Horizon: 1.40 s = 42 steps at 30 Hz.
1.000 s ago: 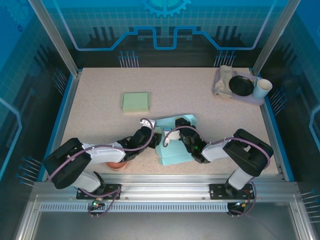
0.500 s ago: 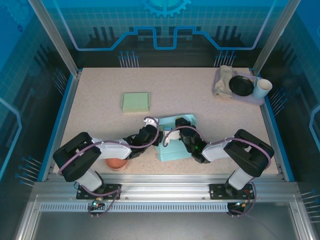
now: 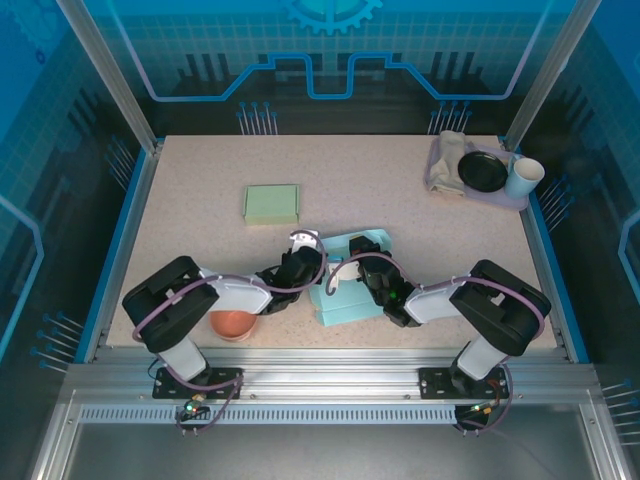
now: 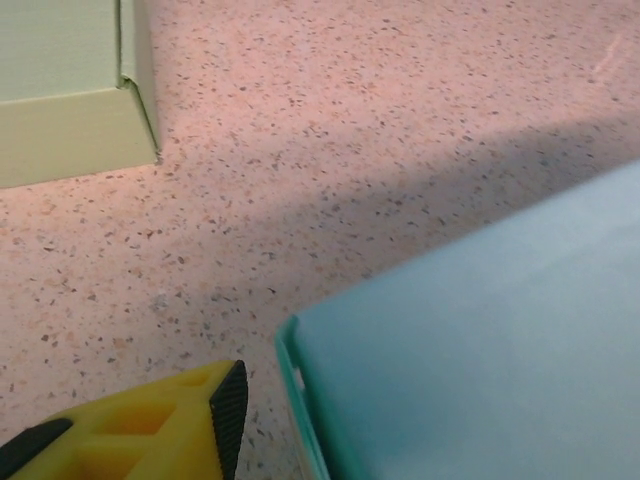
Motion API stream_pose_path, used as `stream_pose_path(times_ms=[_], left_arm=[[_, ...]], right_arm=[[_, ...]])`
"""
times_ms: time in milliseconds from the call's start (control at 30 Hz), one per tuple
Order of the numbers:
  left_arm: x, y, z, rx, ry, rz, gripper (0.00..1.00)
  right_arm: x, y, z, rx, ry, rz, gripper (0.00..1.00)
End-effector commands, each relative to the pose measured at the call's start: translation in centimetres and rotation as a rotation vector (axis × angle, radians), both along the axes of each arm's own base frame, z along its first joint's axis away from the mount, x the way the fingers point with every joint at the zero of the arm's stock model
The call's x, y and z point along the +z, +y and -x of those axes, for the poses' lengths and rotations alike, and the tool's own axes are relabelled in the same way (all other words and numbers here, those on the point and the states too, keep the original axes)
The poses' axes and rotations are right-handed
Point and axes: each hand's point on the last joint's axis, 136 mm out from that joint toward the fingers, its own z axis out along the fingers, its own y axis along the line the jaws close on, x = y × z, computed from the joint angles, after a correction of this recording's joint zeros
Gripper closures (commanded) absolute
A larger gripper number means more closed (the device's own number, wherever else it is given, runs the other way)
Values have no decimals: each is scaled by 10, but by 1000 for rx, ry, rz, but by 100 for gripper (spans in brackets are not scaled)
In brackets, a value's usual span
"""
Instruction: Fold the paper box
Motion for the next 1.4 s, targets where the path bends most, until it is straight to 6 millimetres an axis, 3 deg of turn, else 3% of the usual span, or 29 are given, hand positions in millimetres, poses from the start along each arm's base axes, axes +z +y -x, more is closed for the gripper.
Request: stream_pose_path(times_ms=[0,333,533,700,1067,1367], left_arm=[[2,18,-11,130,-36,-21,52],[-14,91,3,494,-1,-145,57],[-4,126,13,699,-26,-218,65],[1,133,14,758,-44,-255,76],[-12,111,1,635,-2,-174,86],[-22,129,-3,715,60,-223,87]], right_arm=[[-5,2,4,15,28,-1,100],[-2,-11,-7,-59,6,-14,100],[-4,-15,-10,-84,21,-25,100],[-5,-17,-12,-95,29,-32,100],[-8,-15,-12,-84,46,-46,100],[-5,-14,-10,-78,48,-63,100]])
